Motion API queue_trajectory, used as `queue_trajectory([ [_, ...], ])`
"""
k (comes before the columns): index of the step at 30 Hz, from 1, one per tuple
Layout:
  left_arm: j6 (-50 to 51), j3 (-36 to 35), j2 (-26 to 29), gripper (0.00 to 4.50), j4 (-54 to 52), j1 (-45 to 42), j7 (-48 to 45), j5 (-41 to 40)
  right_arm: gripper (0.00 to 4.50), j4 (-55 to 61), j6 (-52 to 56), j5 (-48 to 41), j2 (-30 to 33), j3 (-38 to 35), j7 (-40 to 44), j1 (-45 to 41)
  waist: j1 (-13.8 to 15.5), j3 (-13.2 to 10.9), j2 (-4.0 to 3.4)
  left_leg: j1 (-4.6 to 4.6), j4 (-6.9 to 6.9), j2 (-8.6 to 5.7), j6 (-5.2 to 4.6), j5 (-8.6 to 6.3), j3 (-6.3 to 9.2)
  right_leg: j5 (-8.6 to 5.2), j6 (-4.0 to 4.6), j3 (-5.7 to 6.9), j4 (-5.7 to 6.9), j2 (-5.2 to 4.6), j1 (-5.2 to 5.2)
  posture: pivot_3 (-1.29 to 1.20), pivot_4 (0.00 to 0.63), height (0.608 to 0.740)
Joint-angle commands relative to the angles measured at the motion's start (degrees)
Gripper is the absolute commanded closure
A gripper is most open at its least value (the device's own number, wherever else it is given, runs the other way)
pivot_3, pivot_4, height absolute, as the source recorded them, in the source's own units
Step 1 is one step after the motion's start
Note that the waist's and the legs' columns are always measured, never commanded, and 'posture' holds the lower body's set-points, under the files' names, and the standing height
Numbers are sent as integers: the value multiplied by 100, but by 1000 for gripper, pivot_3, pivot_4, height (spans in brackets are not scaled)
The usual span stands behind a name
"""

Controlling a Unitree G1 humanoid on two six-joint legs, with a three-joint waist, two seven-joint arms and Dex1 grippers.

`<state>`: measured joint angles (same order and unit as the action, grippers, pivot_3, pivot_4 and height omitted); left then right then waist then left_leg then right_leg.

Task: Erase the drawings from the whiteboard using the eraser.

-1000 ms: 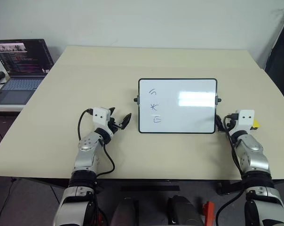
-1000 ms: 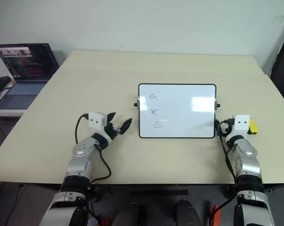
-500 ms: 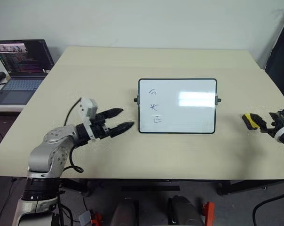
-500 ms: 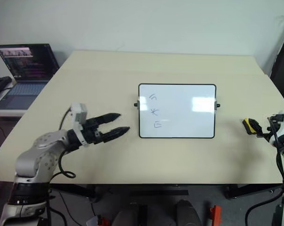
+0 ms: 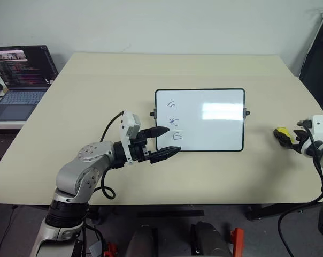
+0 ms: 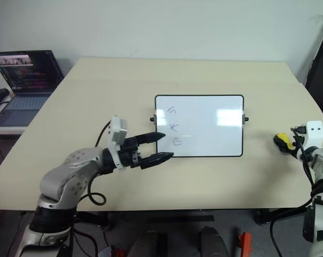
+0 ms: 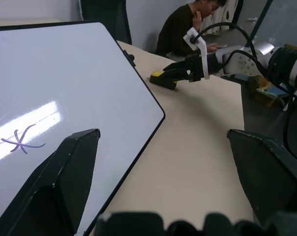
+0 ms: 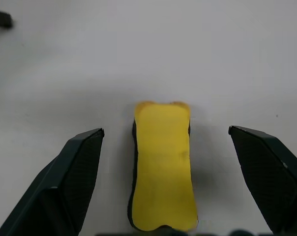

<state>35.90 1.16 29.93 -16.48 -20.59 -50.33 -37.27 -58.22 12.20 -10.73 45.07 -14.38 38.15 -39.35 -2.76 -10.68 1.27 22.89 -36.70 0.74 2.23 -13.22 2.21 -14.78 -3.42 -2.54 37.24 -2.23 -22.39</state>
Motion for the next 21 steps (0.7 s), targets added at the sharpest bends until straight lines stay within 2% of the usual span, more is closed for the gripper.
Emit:
queue_trajectory([
  [1, 21, -60, 8, 0, -344, 39, 53, -102, 37, -83, -102, 50, 85, -39, -104, -227, 1, 0, 0, 1, 1, 0, 0, 0, 0, 0, 0, 1, -3, 0, 0, 0, 150, 740],
  [13, 97, -53, 29, 0, -457, 118, 106, -131, 37, -402, 93, 182, 7, -8, -293, -469, 1, 0, 0, 2, 3, 0, 1, -1, 0, 1, -2, 1, -13, 0, 3, 0, 150, 740],
  [17, 95, -35, 25, 0, -442, 98, 101, -116, 1176, -415, 102, 206, 11, -4, -317, -474, 1, 0, 0, 2, 3, 0, 1, -1, 0, 1, -2, 1, -13, 0, 3, 0, 150, 740],
  [21, 88, -39, 33, 0, -418, 74, 94, -103, 2615, -435, 134, 251, 21, -5, -332, -491, 1, 0, 0, 1, 3, 0, 1, -1, 0, 1, -2, 1, -12, 0, 3, 0, 150, 740],
])
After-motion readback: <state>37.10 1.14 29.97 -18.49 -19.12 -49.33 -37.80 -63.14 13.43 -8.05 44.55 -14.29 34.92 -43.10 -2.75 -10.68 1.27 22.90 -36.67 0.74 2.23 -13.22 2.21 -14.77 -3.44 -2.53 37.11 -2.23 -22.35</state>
